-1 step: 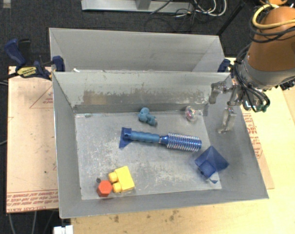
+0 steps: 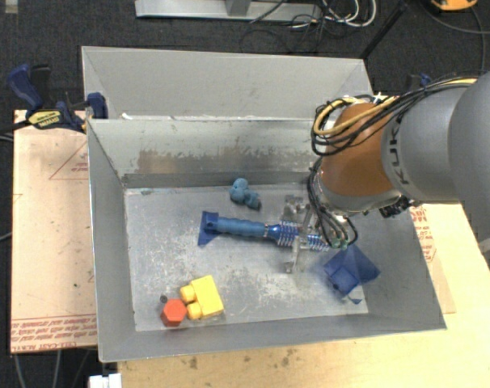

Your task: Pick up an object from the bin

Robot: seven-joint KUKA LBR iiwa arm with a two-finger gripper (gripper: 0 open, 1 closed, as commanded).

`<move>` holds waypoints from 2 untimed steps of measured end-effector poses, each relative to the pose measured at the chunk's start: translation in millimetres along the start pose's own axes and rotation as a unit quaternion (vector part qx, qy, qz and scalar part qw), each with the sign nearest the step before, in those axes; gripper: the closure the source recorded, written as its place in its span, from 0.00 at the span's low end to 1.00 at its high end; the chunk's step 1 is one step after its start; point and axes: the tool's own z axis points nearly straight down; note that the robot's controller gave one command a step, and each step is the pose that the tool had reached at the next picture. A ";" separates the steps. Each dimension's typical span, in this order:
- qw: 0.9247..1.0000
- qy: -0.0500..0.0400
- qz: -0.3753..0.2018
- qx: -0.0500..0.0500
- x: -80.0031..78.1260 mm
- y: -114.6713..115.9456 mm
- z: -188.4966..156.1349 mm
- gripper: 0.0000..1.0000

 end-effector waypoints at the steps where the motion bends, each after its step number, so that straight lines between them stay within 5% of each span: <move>1: 0.998 -0.005 0.068 0.000 2.6 12.7 -35.5 0.00; 2: 0.994 -0.005 0.111 0.000 -12.7 7.3 -48.5 0.00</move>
Offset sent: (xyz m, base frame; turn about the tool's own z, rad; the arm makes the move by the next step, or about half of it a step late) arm -0.0021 0.0115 0.0348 0.1394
